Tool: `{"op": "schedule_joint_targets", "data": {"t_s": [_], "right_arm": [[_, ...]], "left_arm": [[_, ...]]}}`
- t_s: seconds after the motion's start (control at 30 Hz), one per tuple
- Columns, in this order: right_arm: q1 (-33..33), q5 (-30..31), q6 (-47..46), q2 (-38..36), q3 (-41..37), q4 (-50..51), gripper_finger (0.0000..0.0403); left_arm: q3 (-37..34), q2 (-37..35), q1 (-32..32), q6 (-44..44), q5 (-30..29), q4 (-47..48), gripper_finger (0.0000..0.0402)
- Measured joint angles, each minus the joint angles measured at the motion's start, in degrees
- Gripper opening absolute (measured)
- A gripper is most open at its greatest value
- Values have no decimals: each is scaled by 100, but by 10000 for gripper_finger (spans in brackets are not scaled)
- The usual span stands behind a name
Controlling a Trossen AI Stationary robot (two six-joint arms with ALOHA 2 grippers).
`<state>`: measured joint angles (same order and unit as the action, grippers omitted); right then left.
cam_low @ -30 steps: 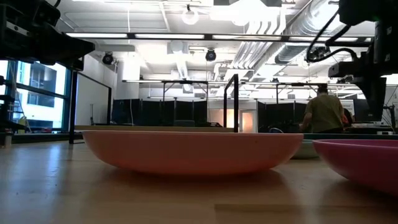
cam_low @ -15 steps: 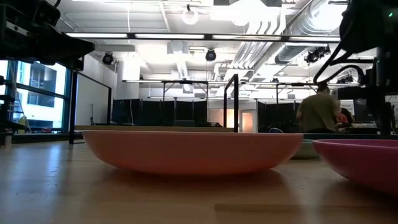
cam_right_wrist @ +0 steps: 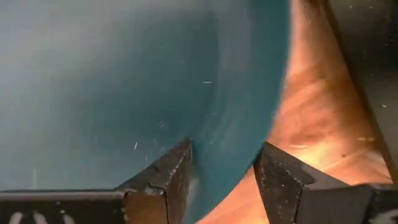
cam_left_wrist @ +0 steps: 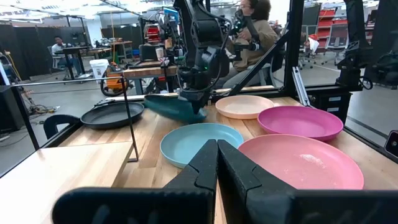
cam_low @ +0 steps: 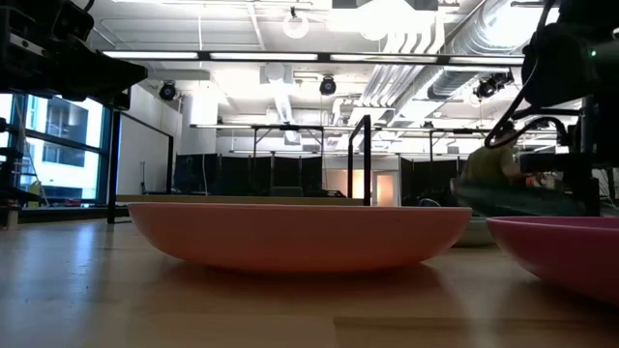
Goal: Place and stack plates onto a shelf
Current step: Put the dark green plate on the shelf
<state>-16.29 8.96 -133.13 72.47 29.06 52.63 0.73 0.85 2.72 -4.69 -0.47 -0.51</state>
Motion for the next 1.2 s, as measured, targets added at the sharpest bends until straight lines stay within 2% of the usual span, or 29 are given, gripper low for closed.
{"op": "schedule_joint_targets", "data": {"t_s": [0.13,0.33,0.4,0.57,0.9,1.2], "right_arm": [[68,85,55,-2,0,58,120],[83,190,229,-9,11,227,26],[79,302,320,-39,24,248,8],[76,262,615,-332,167,544,4],[-183,628,479,-1229,191,614,0],[-212,1173,1115,-1756,1048,1303,0]], "left_arm": [[0,2,0,0,2,0,1],[0,0,-2,0,2,0,1],[0,2,-1,0,0,0,1],[0,1,-2,0,0,-2,1],[0,1,-1,0,0,2,1],[0,1,0,0,0,0,1]]}}
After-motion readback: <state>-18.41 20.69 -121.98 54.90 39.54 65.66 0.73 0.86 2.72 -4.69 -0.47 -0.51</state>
